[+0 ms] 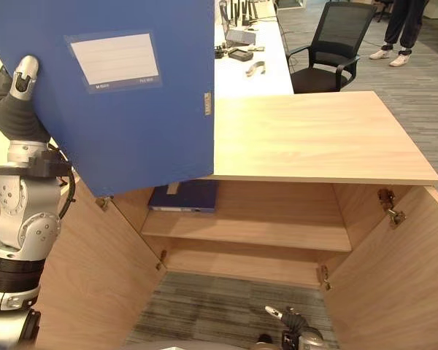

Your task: Put the empty folder in the office cabinet

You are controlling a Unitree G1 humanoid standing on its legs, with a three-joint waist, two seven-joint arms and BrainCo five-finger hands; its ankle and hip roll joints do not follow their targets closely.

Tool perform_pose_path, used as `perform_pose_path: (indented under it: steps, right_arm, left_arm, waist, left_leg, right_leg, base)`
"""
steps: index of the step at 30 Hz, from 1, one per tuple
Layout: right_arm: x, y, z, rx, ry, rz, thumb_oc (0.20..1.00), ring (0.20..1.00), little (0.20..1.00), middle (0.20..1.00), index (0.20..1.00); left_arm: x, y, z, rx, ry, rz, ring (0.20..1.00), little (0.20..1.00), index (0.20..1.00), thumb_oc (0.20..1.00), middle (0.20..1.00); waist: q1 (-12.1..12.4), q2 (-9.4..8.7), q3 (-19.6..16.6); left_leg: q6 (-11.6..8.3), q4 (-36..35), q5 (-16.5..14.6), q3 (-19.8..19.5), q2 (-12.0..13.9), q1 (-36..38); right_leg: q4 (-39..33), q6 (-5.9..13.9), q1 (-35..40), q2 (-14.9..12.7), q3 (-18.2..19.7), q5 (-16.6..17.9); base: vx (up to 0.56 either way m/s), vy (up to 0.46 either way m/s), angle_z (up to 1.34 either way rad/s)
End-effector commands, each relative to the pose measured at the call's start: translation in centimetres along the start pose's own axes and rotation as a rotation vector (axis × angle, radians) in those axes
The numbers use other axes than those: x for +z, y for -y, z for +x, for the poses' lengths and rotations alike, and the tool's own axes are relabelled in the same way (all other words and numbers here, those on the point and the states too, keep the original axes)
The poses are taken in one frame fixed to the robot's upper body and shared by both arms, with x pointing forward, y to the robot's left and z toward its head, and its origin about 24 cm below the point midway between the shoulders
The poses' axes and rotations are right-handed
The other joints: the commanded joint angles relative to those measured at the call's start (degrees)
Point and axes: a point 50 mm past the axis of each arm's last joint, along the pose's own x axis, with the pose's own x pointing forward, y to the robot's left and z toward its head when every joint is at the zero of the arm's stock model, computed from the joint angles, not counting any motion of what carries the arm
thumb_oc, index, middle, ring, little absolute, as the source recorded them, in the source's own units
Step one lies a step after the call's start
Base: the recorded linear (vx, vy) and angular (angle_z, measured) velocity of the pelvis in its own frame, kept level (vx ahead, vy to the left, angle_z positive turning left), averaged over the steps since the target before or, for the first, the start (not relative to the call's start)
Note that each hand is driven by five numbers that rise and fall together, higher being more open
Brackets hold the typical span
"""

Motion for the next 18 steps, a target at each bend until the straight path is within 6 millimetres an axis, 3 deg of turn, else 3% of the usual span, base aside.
perform_pose_path:
  steps: [1, 8, 18]
  right_arm:
    - [2.7, -1.8, 0.6, 0.052, 0.063, -0.021, 1.0, 1.0, 1.0, 1.0, 1.0]
    - [2.8, -2.0, 0.6, 0.057, 0.06, -0.034, 1.0, 1.0, 1.0, 1.0, 1.0]
    - [3.2, -2.6, 0.7, 0.083, 0.065, -0.04, 1.0, 1.0, 1.0, 1.0, 1.0]
  left_arm:
    - [1.8, -0.3, 1.3, -0.005, 0.091, 0.003, 0.2, 0.2, 0.2, 0.2, 0.2]
    - [-0.4, 0.1, -0.2, -0.04, -0.034, -0.015, 0.2, 0.2, 0.2, 0.2, 0.2]
    - [-3.3, 2.3, -2.4, -0.164, -0.205, -0.022, 0.2, 0.2, 0.2, 0.2, 0.2]
  waist:
    - [-0.3, -4.59, 0.7]
    - [0.0, -5.02, 0.8]
    - [0.0, -5.53, 1.1]
  left_leg:
    - [-1.69, 0.6, 1.5, 4.3, -0.3, -0.7]
    - [-1.28, 0.6, 1.2, 4.9, -0.5, -0.6]
    - [-0.87, 0.6, 0.7, 5.0, -0.7, -0.4]
  right_leg:
    - [0.8, 5.12, 7.1, -4.3, 1.4, -7.5]
    - [0.8, 5.29, 6.6, -4.6, 1.8, -7.1]
    - [0.7, 5.39, 6.6, -5.0, 2.3, -6.8]
  base:
    - [0.0, 0.0, 0.0]
    - [0.0, 0.004, 0.0]
    - [0.0, 0.003, -0.01]
